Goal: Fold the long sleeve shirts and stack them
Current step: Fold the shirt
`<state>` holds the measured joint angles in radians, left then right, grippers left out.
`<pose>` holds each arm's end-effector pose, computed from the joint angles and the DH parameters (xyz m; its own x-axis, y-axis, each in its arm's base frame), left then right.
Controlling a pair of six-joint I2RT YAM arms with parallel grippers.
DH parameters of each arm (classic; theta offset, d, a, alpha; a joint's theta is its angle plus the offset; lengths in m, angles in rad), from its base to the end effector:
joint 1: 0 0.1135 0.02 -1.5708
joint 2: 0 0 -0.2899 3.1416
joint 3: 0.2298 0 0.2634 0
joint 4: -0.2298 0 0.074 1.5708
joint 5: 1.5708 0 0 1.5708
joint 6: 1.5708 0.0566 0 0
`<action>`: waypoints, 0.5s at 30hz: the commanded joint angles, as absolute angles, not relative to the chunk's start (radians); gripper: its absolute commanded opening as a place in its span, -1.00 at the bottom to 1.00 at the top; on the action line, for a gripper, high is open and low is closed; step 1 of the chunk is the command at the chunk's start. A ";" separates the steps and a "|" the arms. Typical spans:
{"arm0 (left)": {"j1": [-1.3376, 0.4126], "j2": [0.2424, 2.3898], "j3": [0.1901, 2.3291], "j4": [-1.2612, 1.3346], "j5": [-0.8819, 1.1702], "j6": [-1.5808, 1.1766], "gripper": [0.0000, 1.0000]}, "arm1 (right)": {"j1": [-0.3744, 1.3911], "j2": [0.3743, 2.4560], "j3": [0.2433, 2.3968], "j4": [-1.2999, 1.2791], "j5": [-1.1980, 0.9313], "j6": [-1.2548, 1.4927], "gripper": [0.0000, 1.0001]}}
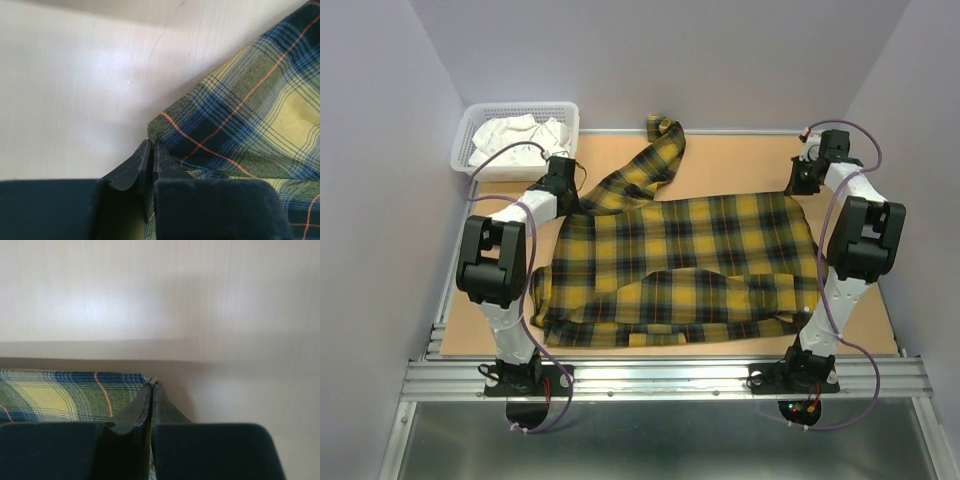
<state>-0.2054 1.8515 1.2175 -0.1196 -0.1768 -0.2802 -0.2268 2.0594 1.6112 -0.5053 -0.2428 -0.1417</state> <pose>0.4299 -0.0794 0.1997 -0.6646 -0.1396 -0.7341 -0.1130 0.9899 -0.0860 0.4784 -0.0964 0.2073 -0.7983 0.0435 -0.6007 -0.0304 0.9932 0.1123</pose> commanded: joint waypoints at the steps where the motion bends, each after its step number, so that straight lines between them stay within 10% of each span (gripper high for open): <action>1: -0.190 1.767 1.229 -0.120 -0.256 -0.281 -1.00 | -0.225 1.974 1.618 -0.407 -0.216 -0.115 -0.99; 15: -0.178 1.600 1.120 -0.100 -0.305 -0.284 -1.00 | -0.227 1.827 1.399 -0.267 -0.150 -0.005 -0.99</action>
